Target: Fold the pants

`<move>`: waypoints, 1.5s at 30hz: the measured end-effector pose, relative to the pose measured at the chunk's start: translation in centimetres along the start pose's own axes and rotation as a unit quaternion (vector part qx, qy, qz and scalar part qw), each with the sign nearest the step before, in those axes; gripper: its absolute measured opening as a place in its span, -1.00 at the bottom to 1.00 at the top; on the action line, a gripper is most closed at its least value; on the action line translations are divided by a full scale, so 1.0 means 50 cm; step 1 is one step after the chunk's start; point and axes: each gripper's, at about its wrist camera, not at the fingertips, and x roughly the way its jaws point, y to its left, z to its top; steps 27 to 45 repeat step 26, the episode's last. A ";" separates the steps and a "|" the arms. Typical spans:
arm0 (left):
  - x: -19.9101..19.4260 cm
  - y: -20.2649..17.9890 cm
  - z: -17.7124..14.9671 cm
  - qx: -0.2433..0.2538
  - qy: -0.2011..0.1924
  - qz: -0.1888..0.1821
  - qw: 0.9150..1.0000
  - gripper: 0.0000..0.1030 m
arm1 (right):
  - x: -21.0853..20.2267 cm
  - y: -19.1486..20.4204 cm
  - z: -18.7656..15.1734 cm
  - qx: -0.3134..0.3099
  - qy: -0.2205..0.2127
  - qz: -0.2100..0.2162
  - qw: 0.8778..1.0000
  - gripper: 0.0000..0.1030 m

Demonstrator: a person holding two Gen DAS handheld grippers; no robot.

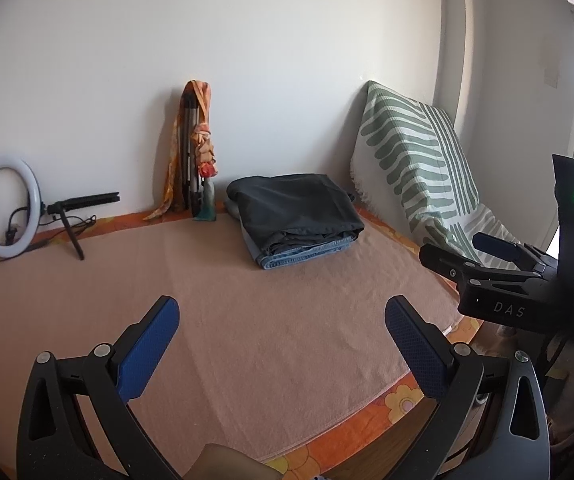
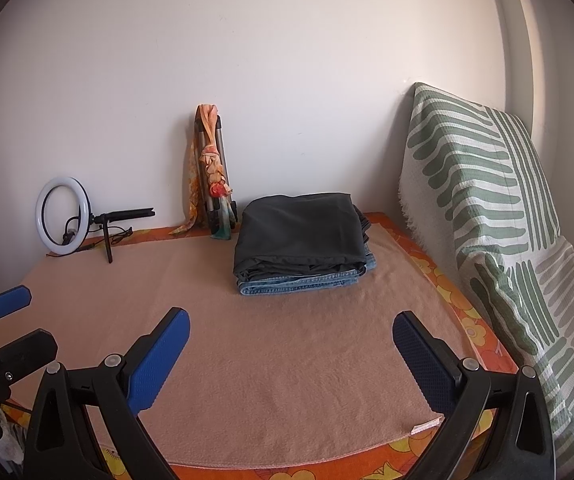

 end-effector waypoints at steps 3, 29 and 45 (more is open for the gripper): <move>0.002 0.003 0.000 -0.003 0.003 -0.001 1.000 0.99 | 0.000 0.000 0.000 0.000 0.000 0.000 1.000 1.00; 0.002 0.009 0.002 -0.006 0.002 0.005 1.000 0.99 | 0.004 0.010 0.003 0.002 0.003 0.003 1.000 1.00; 0.002 0.009 0.002 -0.006 0.002 0.005 1.000 0.99 | 0.004 0.010 0.003 0.002 0.003 0.003 1.000 1.00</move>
